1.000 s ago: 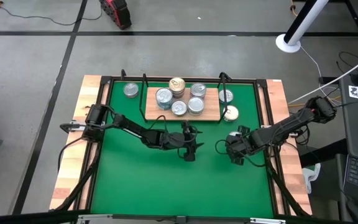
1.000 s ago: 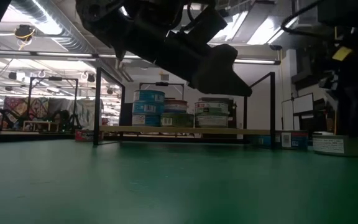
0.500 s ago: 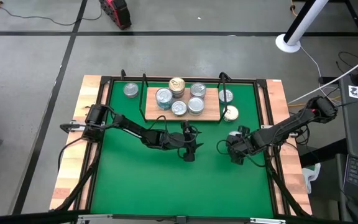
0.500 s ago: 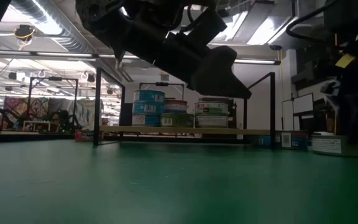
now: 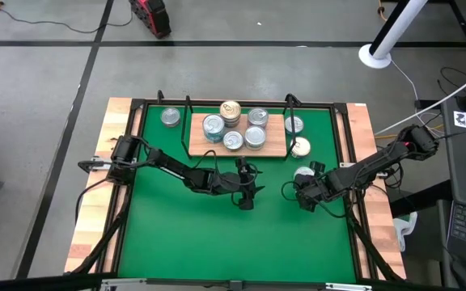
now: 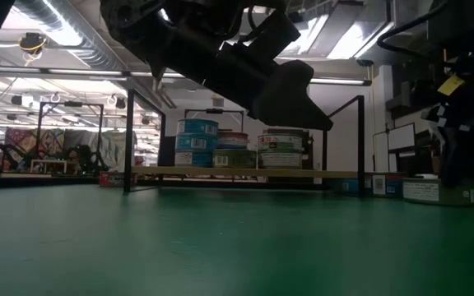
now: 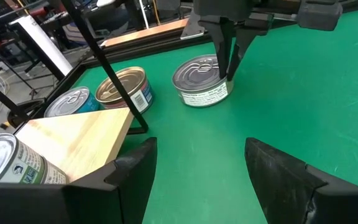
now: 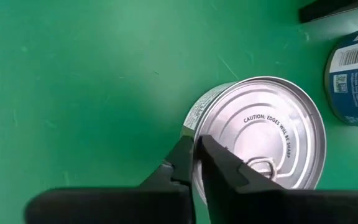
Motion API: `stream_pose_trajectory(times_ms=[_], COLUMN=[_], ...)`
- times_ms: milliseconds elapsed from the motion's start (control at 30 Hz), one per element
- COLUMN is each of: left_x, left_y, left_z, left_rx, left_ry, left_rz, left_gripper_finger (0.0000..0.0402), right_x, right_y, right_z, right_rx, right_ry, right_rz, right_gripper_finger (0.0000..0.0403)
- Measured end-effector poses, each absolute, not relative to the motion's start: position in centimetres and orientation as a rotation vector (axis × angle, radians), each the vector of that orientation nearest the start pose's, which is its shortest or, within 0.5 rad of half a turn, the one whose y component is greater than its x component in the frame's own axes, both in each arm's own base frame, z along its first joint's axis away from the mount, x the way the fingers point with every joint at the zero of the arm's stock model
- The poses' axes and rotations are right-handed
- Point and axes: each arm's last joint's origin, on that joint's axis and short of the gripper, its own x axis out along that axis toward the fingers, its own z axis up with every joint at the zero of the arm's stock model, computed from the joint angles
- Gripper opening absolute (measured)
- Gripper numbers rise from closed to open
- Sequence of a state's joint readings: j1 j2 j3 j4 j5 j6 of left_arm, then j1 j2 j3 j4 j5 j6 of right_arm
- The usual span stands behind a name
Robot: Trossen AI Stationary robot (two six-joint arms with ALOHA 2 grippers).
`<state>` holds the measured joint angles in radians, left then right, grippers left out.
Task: Stack canned seafood by type on shelf
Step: Stack the green tuna can on top of the green tuna can on the shelf
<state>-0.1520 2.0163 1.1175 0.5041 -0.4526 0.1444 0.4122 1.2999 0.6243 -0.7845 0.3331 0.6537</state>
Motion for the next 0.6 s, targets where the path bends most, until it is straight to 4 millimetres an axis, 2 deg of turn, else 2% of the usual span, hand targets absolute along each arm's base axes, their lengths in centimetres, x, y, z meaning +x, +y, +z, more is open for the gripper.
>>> stream_pose_trajectory(times_ms=[100,600], left_x=[41.7,41.7], left_y=[-5.1,-5.1], left_z=[15.1,15.1], left_rx=[0.26,0.289], left_ry=[0.4,0.404], left_rz=[0.269,0.263], left_gripper_finger=[0.0239,0.0239], right_x=[17.7,19.4], right_y=[6.7,7.5], right_z=[15.7,16.0], right_rx=[0.019,0.137], right_ry=[1.286,1.13], right_rz=[-0.371,-0.287], right_gripper_finger=[0.0004,0.0001])
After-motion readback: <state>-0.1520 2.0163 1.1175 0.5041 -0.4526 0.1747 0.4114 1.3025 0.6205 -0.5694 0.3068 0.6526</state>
